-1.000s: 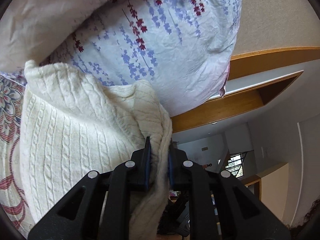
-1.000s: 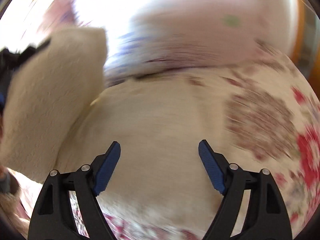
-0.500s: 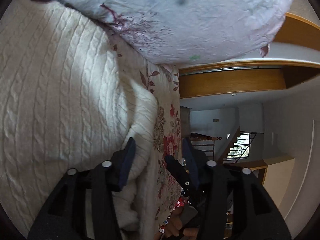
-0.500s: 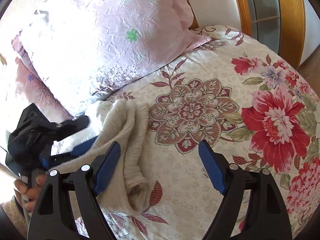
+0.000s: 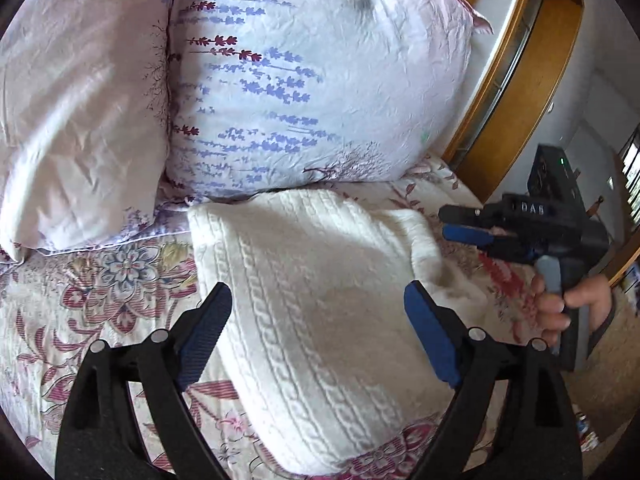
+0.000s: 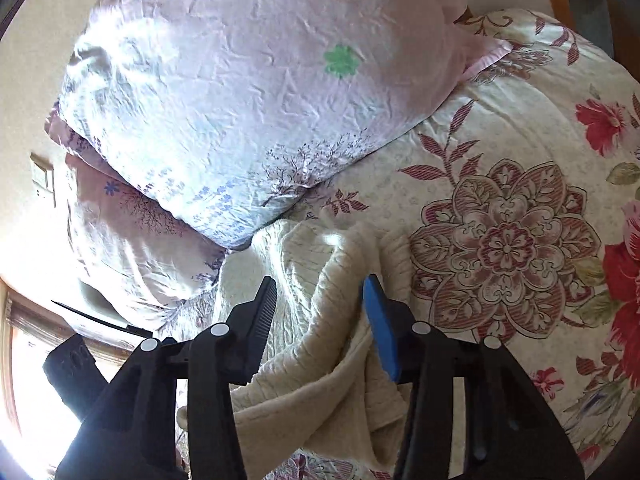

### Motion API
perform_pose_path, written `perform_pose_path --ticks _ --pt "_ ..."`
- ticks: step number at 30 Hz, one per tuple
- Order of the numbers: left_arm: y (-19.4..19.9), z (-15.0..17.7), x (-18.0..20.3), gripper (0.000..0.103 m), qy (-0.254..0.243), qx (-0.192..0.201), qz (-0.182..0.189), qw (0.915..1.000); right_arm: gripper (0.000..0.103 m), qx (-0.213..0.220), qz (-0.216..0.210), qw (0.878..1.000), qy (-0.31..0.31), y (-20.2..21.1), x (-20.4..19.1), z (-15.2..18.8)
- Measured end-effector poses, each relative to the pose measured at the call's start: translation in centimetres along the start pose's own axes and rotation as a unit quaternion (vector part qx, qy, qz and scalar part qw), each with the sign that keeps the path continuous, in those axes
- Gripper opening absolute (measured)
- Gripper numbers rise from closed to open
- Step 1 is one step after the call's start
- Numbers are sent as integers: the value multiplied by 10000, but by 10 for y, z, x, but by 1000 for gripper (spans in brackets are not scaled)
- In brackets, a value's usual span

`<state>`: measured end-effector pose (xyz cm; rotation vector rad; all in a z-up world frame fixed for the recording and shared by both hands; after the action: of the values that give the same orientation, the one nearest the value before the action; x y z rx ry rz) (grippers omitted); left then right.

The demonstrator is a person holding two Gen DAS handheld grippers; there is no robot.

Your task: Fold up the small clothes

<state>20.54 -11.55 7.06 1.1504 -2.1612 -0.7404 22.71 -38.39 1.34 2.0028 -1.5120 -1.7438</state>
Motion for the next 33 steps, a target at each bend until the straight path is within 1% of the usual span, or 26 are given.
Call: perform_pose_path --ticks 1,3,4,5,6,8,11,13,15,17,18,19,21,23,25,26,28,30,33 --pt "0 6 1 90 -72 -22 -67 9999 48 -77 73 9999 28 -6 -1 1" --pt "-3 16 1 90 -107 -132 -100 9998 42 -197 210 9995 116 -17 -2 2" --pt "-6 19 2 90 -74 -207 -70 9997 30 -237 280 9991 196 -21 -3 2" --pt "-7 22 2 90 -47 -260 -21 9996 14 -272 364 9986 272 -26 -2 2" --pt "-11 23 7 90 -48 -292 0 9996 10 -291 430 9981 339 -30 -2 1" --pt "-23 23 17 90 -96 -324 -14 9994 9 -159 466 9976 480 -29 -7 -4" --pt "-27 23 19 90 -91 -336 29 9994 8 278 445 9952 832 -10 -23 -18" --pt "-30 25 19 90 -85 -372 36 9993 8 520 434 9937 887 3 -26 -25" --pt "-32 28 19 90 -150 -390 15 9991 8 518 540 9941 789 1 -15 -28" --pt "-33 31 20 91 -218 -402 -4 9990 8 185 868 9937 678 -14 6 -19" --pt "-33 32 20 91 -247 -406 -27 9989 8 13 980 9933 606 -21 15 -13" --pt "-32 32 19 91 -257 -403 -45 9988 9 -91 1007 9938 463 -25 22 -8" --pt "-26 31 14 91 -161 -338 -6 9993 17 -66 720 9974 56 -19 27 -4" --pt "-20 29 5 91 51 -214 31 9998 46 12 374 9989 -279 -9 28 -3" --pt "-15 25 -7 91 328 -122 15 9994 47 67 111 9991 -395 1 26 2" --pt "-13 24 -14 91 480 -70 11 9988 47 -29 36 9990 -436 2 25 6" --pt "-9 22 -27 91 751 6 -42 9972 47 -259 32 9983 -523 -3 27 17" --pt "-8 22 -36 91 897 7 -154 9959 48 -455 121 9972 -586 -11 31 25" --pt "-8 24 -42 91 952 -28 -250 9951 47 -538 -3 9964 -648 -18 30 32"
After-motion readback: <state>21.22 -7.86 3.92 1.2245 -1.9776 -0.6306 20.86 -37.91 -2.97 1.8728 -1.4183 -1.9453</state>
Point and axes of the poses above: each gripper's, at about its wrist camera, not at the fingertips, and y roughly against the way its jaws point, x to its right, z to its underside, the point moved 7 cm from there along -y, roughly the way its jaws point, and after that the axes turned 3 degrees about -z, right-handed, at the moved point
